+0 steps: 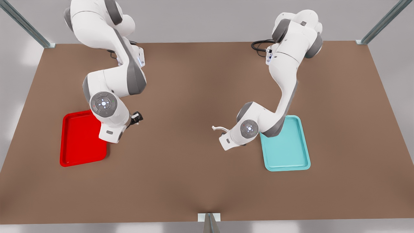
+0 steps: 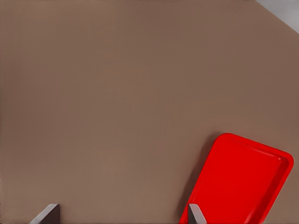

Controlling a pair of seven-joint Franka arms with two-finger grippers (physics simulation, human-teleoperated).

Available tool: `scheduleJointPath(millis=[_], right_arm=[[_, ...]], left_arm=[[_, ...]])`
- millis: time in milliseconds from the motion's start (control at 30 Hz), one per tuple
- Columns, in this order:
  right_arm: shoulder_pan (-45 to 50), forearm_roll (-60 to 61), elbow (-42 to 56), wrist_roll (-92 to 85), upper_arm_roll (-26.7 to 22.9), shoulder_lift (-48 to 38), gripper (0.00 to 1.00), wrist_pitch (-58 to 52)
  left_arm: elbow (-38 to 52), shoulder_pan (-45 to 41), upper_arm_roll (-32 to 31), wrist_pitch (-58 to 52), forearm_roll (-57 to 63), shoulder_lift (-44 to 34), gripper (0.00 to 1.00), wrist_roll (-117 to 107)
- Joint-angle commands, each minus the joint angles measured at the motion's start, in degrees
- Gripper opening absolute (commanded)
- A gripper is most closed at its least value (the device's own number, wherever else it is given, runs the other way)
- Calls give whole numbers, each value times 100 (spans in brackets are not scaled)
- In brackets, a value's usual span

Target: Take the drainage pipe clamp from the left arm, pass it to the right arm, and place it in the plate on the right side

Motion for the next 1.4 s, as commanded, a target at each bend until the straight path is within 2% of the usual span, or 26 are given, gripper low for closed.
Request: scheduleJointPath(millis=[0,67,133,200,267,300,467,533,900,1367], right_arm=[[89,397,20,-226,5,157,100,442],[353,660,2,-226,452,367,100,995],[379,1021,-147,-366,602,588,100,1550],[397,1039,-375,-955,602,544,100,1919],[397,1083,-1447,-1246,602,-97,100,2789],[397,1083,-1685,-1263,602,-265,100,2965],[827,741,-1922,-2168,611,-133,100,3781],[810,608,-1914,-3337,611,113,100,4503],[784,652,-2160,-7177,602,-98,98,4556],[889,933,-2485,-7380,655,43,98,4618]], left_arm=[[175,-163,-38,-407,-124,13,21,-5510],[395,-365,-38,-389,-133,74,21,-5923],[694,-470,-126,-398,-133,223,21,-6257],[825,-532,-126,-389,-133,346,21,-6266],[843,-532,-187,-345,-142,391,21,-6266],[843,-532,-187,-337,-142,399,21,-6266],[861,-567,-240,-310,-133,435,21,-6248],[870,-602,-249,-319,-80,435,21,-6205],[887,-690,-249,-134,-89,478,21,-5791],[1177,-681,-258,-143,-106,645,21,-5765]])
